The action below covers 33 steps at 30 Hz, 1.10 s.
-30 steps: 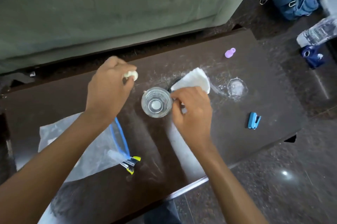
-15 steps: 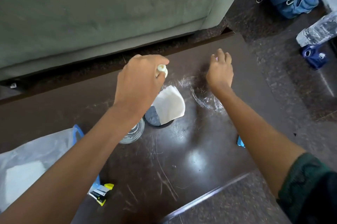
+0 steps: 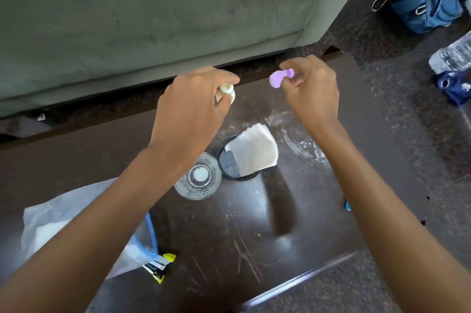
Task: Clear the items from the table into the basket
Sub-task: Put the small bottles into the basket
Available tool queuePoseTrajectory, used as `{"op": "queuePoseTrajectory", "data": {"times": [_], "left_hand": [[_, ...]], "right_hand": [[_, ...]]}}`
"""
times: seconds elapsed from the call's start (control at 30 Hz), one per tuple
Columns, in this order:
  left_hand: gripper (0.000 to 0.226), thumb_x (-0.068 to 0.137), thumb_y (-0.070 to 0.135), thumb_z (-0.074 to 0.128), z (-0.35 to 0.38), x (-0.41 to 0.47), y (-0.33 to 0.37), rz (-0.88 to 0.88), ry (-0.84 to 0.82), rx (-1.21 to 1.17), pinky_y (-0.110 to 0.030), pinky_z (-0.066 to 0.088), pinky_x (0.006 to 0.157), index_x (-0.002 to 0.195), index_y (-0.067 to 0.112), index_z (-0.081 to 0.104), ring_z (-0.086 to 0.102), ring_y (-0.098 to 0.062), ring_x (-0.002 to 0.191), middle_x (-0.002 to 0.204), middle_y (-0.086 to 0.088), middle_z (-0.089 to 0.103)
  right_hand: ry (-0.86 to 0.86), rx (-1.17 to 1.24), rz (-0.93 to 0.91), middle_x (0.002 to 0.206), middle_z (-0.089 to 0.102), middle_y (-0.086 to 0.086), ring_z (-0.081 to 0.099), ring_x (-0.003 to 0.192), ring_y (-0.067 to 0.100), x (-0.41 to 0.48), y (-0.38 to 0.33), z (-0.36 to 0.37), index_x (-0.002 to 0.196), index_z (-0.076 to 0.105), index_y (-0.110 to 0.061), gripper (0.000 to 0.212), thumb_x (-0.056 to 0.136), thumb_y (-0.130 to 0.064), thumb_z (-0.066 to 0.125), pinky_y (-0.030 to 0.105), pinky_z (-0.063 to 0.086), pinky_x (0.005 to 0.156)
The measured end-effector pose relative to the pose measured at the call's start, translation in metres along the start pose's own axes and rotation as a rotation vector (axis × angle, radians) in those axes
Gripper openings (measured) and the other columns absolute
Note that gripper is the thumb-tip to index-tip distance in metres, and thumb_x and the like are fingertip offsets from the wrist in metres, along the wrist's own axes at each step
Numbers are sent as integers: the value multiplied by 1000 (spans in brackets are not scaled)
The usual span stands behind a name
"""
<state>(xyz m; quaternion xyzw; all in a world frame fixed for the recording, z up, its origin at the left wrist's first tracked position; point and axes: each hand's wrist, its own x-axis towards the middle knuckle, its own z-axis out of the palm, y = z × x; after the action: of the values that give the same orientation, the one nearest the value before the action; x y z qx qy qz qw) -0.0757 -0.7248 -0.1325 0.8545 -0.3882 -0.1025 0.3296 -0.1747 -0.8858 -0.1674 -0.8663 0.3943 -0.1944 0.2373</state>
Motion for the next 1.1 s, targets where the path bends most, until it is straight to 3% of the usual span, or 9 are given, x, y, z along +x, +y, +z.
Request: {"op": "queuePoseTrajectory", "data": {"times": [0.1,0.23,0.37,0.5,0.73,0.93,1.1], "left_hand": [[24,82,15,61,-37,-9,-18,71,-74,6,-42,51,82,103,24,69,64,-23,92,105,5,68],[20,79,22,60,-109,-41,-55,149,-181,100,-44,52,75,94,32,69,62,-20,83,96,8,67],[18,77,24,66,-187,-82,-101,138,-226,181,-42,53,71,94,29,71,59,-14,72,91,8,69],[16,72,18,72,-285,-142,-166,84,-207,267,-32,49,70,88,20,72,64,-15,71,84,3,70],[12,75,30,66,-418,-246,-276,-142,-124,396,-42,52,72,86,34,67,62,-19,80,87,10,66],[20,72,17,70,-473,-312,-356,-283,-34,364,-46,52,74,90,26,69,59,-22,79,84,9,61],[25,73,12,65,-482,-338,-421,-383,-29,406,-44,51,79,94,25,69,59,-28,90,91,2,61]], "right_hand": [[-77,66,-161,91,63,6,60,78,25,-33,-60,-5,100,67,-16,25,78,-16,55,41,51,69],[-203,215,-215,87,64,-1,60,79,23,-78,-136,9,104,62,-16,28,77,-19,59,46,52,74],[-255,254,-314,81,62,-5,58,80,22,-123,-208,35,84,63,-17,5,81,-17,60,45,51,66],[-305,318,-419,78,60,-5,56,76,20,-169,-308,73,76,63,-17,6,82,-16,61,44,50,62],[-421,375,-575,79,62,1,56,75,23,-246,-462,146,78,63,-12,5,79,-15,59,46,49,66],[-560,333,-722,85,63,4,56,81,24,-299,-548,207,83,65,-14,8,80,-13,57,43,47,72],[-600,300,-779,89,65,9,58,84,28,-323,-587,259,85,67,-10,12,80,-7,56,40,46,75]]}}
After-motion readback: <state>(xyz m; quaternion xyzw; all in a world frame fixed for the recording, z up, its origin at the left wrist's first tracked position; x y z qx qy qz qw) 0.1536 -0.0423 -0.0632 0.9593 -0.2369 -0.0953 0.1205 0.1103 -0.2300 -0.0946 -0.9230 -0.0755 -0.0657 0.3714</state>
